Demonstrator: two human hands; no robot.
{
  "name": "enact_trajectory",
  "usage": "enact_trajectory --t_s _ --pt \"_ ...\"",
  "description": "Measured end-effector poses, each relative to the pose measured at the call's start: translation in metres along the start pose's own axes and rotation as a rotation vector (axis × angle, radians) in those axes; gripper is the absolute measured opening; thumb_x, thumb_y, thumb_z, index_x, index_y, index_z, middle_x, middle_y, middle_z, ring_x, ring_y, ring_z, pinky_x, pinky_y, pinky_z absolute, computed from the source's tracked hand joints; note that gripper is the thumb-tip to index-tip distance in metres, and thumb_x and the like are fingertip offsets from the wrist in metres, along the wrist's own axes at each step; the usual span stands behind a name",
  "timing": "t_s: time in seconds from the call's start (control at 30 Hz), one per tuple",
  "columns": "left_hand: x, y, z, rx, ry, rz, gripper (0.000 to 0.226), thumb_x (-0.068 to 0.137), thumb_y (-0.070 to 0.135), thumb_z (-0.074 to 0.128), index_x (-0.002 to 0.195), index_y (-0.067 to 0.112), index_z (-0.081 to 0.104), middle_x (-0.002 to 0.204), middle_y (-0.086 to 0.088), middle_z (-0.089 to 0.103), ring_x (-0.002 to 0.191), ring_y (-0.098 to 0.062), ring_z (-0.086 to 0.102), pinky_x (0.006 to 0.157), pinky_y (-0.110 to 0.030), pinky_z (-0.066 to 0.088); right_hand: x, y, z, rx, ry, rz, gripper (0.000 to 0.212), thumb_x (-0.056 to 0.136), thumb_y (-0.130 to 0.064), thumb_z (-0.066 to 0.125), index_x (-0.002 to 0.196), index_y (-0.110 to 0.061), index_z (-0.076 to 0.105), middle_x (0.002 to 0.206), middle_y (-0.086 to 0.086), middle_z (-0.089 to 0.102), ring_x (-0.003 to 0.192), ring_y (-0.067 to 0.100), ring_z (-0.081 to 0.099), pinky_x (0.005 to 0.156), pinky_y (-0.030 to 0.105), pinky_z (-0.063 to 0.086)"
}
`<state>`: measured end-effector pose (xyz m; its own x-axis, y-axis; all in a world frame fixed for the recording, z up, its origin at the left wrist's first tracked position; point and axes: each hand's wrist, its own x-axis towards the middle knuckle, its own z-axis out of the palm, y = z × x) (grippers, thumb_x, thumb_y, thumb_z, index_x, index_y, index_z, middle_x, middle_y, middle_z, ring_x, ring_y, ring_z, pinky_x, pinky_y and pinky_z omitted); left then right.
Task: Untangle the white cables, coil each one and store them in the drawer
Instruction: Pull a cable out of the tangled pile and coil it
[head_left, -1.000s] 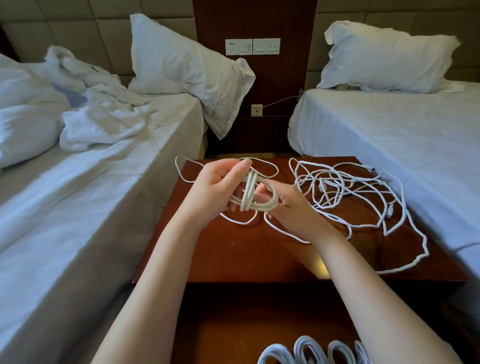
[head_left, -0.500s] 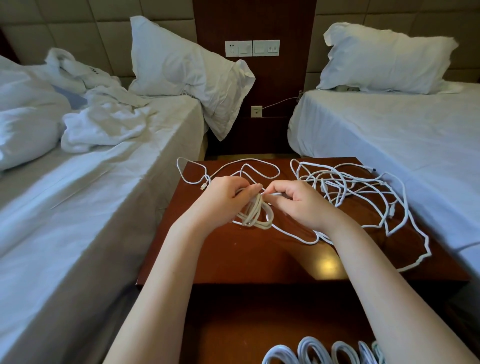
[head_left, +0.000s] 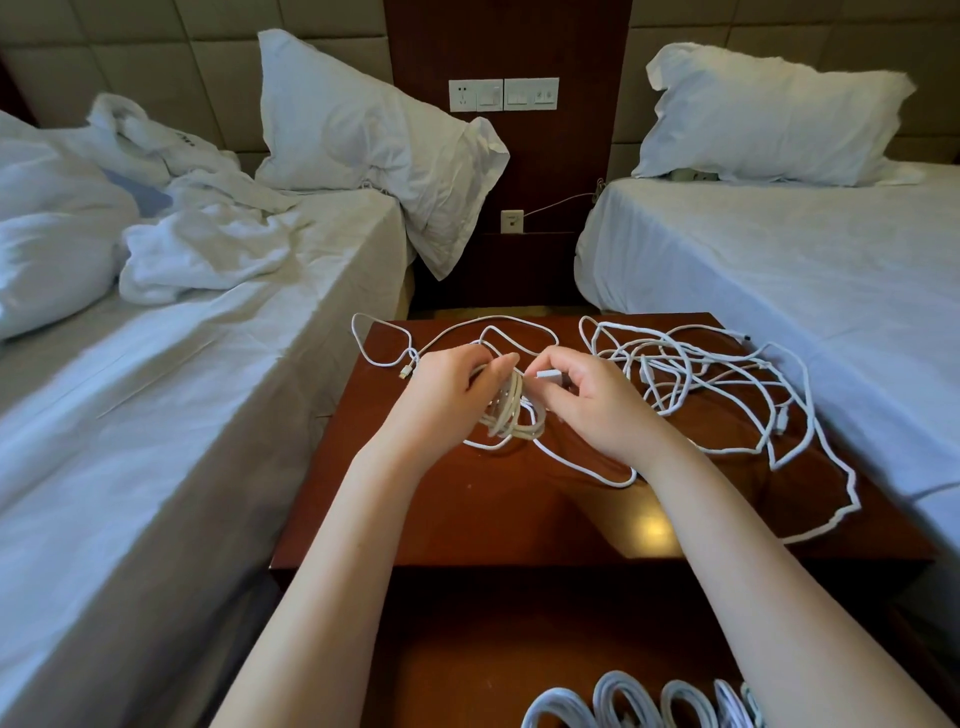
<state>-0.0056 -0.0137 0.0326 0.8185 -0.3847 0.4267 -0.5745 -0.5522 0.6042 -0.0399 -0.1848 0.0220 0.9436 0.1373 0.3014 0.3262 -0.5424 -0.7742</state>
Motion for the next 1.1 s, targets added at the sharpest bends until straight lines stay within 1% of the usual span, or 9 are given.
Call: enact_trajectory --t_s 0.13,0.27,0.33,0.47,0.57,0.7,0.8,0.93,1.1 --pt "-0.001 0.005 0.007 -0.159 0.055 -0.096 0.016 0.096 0.034 0.052 0.092 0.018 0.049 0.071 0.011 0.061 0.055 0.008 0.059 0.046 -0.009 0.041 0.002 0.000 0.002 -0.056 0.123 -0.062 0.012 0.096 -0.018 0.058 0.089 -0.009 0.062 0.055 -0.015 0.050 0.049 0.002 0.046 0.047 0.012 0.035" --pt "-0.001 0.009 0.004 -0.410 0.098 -0.242 0.032 0.097 0.044 0.046 0.086 0.015 0.052 0.068 -0.002 0.064 0.046 -0.005 0.056 0.045 -0.018 0.043 0.004 0.004 0.004 -0.173 0.286 -0.205 0.010 0.095 -0.020 0.060 0.095 -0.010 0.062 0.077 -0.010 0.057 0.066 0.004 0.057 0.054 0.013 0.043" --pt "0.001 0.004 0.003 -0.490 0.032 -0.344 0.046 0.097 0.053 0.035 0.091 0.013 0.057 0.069 -0.007 0.065 0.050 -0.016 0.060 0.051 -0.025 0.049 0.005 0.007 0.009 -0.251 0.375 -0.311 0.014 0.094 -0.021 0.061 0.097 -0.008 0.063 0.086 -0.004 0.062 0.073 0.009 0.059 0.058 0.017 0.047" --pt "0.001 0.000 0.004 -0.553 -0.171 -0.422 0.063 0.093 0.062 0.033 0.125 0.013 0.054 0.101 -0.013 0.069 0.065 -0.023 0.070 0.063 -0.030 0.054 0.005 0.014 0.017 -0.352 0.518 -0.447 0.023 0.095 -0.024 0.056 0.099 -0.003 0.065 0.092 0.005 0.065 0.082 0.014 0.061 0.065 0.016 0.046" --pt "-0.001 0.004 0.003 -0.613 -0.163 -0.340 0.048 0.098 0.048 0.038 0.115 0.008 0.057 0.095 -0.017 0.068 0.064 -0.023 0.066 0.063 -0.030 0.054 0.005 0.019 0.019 -0.355 0.522 -0.440 0.028 0.095 -0.026 0.051 0.101 -0.003 0.065 0.095 0.006 0.066 0.085 0.015 0.061 0.068 0.014 0.043" --pt "-0.001 0.002 0.009 -0.425 0.017 -0.206 0.033 0.096 0.040 0.048 0.102 0.011 0.062 0.087 -0.010 0.068 0.060 -0.015 0.068 0.059 -0.026 0.056 0.005 0.018 0.018 -0.308 0.489 -0.402 0.022 0.094 -0.020 0.057 0.106 -0.005 0.067 0.097 0.003 0.067 0.088 0.011 0.062 0.067 0.008 0.045" --pt "-0.002 -0.002 0.010 -0.287 0.165 -0.151 0.025 0.093 0.034 0.056 0.104 0.012 0.062 0.080 -0.002 0.067 0.059 -0.006 0.067 0.057 -0.018 0.054 0.004 0.012 0.015 -0.157 0.406 -0.356 0.026 0.096 -0.021 0.053 0.112 -0.008 0.069 0.102 -0.001 0.070 0.094 0.008 0.065 0.075 0.016 0.053" --pt "-0.003 -0.009 0.009 -0.128 0.253 0.016 0.035 0.086 0.030 0.067 0.112 0.007 0.062 0.088 0.003 0.066 0.074 -0.010 0.068 0.065 -0.014 0.052 0.002 0.002 0.007 0.102 0.308 -0.178 0.018 0.097 -0.014 0.055 0.107 -0.014 0.070 0.098 -0.005 0.071 0.095 0.004 0.065 0.080 0.017 0.053" --pt "-0.004 -0.007 0.012 -0.056 0.340 0.168 0.043 0.079 0.028 0.075 0.112 0.004 0.063 0.097 -0.001 0.066 0.086 -0.011 0.062 0.072 -0.003 0.042 0.004 0.000 0.003 0.384 0.236 0.026 0.008 0.097 -0.015 0.057 0.100 -0.022 0.058 0.090 0.004 0.068 0.086 0.015 0.068 0.076 0.025 0.052"
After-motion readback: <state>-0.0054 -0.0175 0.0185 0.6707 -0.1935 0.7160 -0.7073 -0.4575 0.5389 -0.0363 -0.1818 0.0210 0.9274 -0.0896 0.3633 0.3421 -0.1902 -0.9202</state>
